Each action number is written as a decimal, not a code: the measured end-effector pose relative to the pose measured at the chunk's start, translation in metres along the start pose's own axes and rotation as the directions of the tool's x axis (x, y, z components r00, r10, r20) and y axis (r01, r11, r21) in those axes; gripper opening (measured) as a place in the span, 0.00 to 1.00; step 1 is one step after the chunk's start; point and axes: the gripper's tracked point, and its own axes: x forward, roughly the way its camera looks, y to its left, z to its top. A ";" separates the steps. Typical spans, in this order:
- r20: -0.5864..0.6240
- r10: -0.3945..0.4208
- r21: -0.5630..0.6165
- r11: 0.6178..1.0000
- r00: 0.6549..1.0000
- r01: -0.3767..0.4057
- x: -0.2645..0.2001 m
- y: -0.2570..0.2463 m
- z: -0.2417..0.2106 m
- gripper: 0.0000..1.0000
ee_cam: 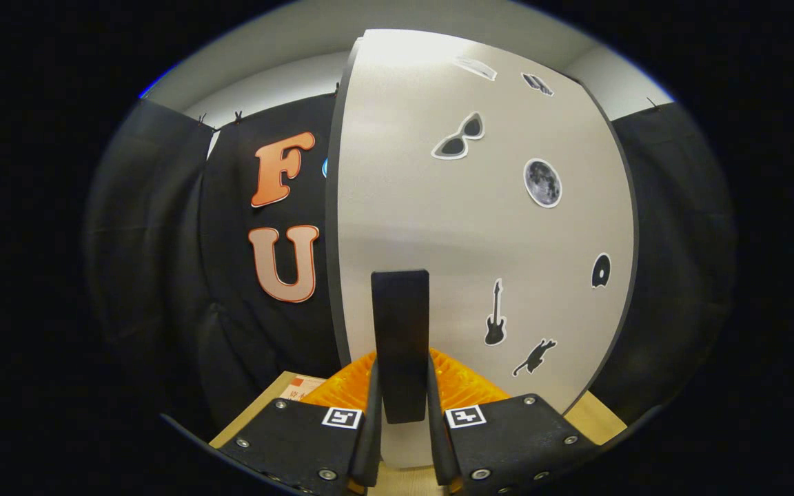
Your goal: Open the shoe cabinet door, grab the shoes and put them into the shoe cabinet, then close the shoe cabinet door.
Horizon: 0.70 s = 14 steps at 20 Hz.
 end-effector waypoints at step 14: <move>-0.007 -0.033 0.007 0.999 0.999 0.033 -0.036 -0.019 -0.001 0.30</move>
